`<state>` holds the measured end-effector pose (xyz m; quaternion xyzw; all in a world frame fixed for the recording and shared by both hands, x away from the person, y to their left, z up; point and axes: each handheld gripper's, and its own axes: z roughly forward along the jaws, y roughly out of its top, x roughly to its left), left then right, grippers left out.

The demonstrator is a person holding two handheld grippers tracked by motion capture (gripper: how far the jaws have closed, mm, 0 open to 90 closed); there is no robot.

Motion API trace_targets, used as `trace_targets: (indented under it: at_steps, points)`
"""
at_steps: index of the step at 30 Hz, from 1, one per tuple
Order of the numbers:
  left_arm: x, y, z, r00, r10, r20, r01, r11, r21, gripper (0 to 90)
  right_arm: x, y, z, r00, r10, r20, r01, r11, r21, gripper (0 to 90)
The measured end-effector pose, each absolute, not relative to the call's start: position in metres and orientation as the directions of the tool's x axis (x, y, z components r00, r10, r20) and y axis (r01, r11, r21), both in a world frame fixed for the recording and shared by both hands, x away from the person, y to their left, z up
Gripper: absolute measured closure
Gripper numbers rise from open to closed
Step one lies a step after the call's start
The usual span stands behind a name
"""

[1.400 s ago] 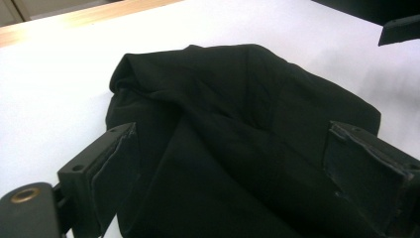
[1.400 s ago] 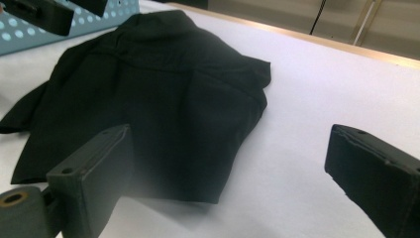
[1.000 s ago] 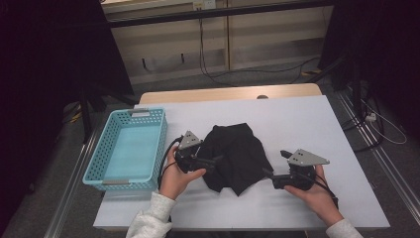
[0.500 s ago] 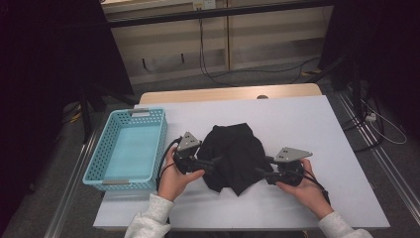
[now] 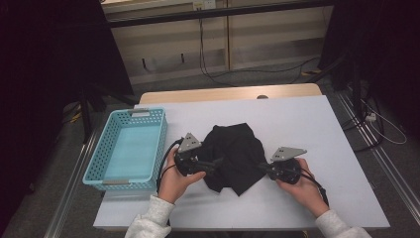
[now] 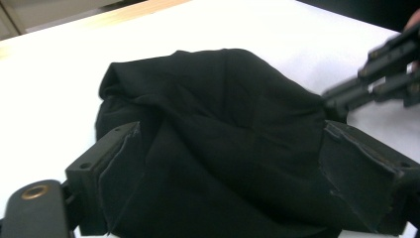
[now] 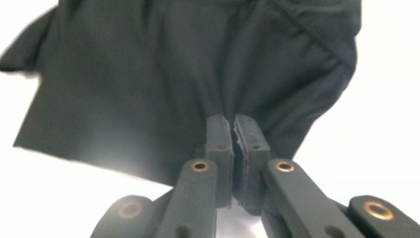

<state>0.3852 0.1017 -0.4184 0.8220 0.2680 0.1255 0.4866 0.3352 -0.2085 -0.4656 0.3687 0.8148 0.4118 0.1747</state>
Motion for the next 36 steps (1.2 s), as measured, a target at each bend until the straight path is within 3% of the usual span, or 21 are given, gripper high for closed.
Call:
trace_targets:
  at_steps: [8, 17, 23, 27, 36]
  points:
    - [0.382, 0.089, -0.422, 0.859, 0.509, -0.062, 0.304, -0.409, 0.86, 16.4, 0.333, -0.232, -0.445, -0.615, 0.781, 0.103, 0.441, 0.233, 0.867, 87.5]
    - [0.382, 0.08, -0.429, 0.873, 0.485, -0.048, 0.289, -0.435, 0.853, 27.0, 0.33, -0.251, -0.439, -0.568, 0.814, 0.117, 0.446, 0.185, 0.876, 87.5]
    - [0.383, 0.072, -0.442, 0.878, 0.476, -0.046, 0.306, -0.486, 0.818, 47.8, 0.328, -0.252, -0.438, -0.561, 0.821, 0.104, 0.437, 0.187, 0.88, 87.4]
    - [0.384, 0.066, -0.454, 0.876, 0.481, -0.041, 0.318, -0.51, 0.799, 55.6, 0.327, -0.257, -0.435, -0.555, 0.825, 0.105, 0.432, 0.178, 0.884, 87.4]
    - [0.386, 0.054, -0.46, 0.868, 0.489, -0.087, 0.372, -0.522, 0.768, 83.3, 0.326, -0.258, -0.44, -0.547, 0.83, 0.11, 0.449, 0.18, 0.875, 87.2]
